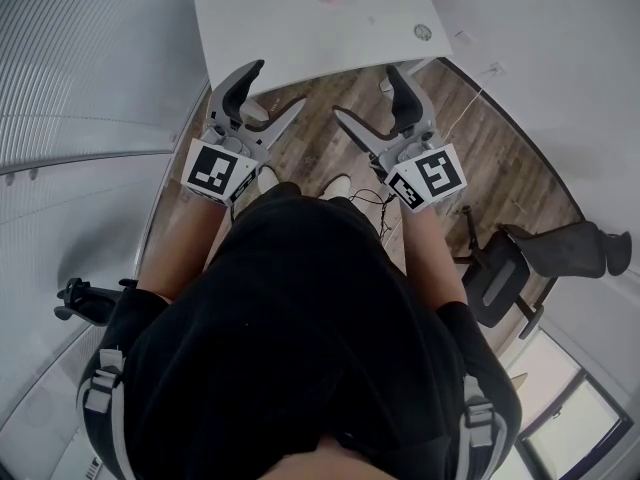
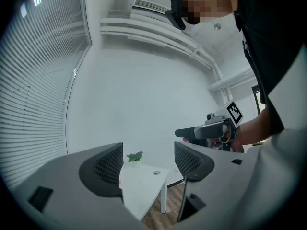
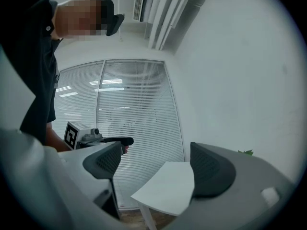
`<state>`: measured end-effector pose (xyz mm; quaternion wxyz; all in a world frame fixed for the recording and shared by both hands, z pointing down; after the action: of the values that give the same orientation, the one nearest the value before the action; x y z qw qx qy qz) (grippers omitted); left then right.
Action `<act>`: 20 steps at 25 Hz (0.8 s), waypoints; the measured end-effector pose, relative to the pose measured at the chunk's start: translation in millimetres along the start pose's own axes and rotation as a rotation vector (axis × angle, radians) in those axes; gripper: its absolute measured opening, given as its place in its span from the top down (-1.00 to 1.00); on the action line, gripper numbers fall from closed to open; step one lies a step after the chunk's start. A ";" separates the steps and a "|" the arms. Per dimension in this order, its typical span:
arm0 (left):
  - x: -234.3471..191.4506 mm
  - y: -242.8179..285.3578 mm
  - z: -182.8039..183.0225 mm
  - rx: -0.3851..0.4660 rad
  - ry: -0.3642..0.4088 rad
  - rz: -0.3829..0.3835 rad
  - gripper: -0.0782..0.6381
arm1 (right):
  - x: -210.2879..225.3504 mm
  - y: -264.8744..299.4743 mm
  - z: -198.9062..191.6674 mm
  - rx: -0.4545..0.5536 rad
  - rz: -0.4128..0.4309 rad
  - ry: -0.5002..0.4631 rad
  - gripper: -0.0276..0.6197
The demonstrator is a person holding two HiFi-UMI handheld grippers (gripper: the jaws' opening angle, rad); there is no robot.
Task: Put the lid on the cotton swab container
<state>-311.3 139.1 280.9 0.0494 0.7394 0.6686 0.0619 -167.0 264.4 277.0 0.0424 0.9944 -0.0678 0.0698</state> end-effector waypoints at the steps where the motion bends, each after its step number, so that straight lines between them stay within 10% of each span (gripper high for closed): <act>1: 2.8 2.4 0.7 0.001 -0.002 0.003 -0.11 | 2.8 -2.8 -0.3 0.000 0.002 0.000 -0.47; 20: 74.2 49.1 4.7 -0.024 0.015 0.075 -0.16 | 66.0 -62.5 -11.2 -0.020 0.060 -0.002 -0.47</act>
<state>-255.0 208.0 285.9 0.0507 0.7627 0.6401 0.0775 -94.9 318.6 292.9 0.0504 0.9915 -0.0982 0.0691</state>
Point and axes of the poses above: the fingertips, and each gripper's own axes: y forward along the fingers, x to its right, z out of its top, the point moved 6 cm from there along -y, backward along the fingers, and after that the axes turned 6 degrees about -x, right-handed, at the moved point
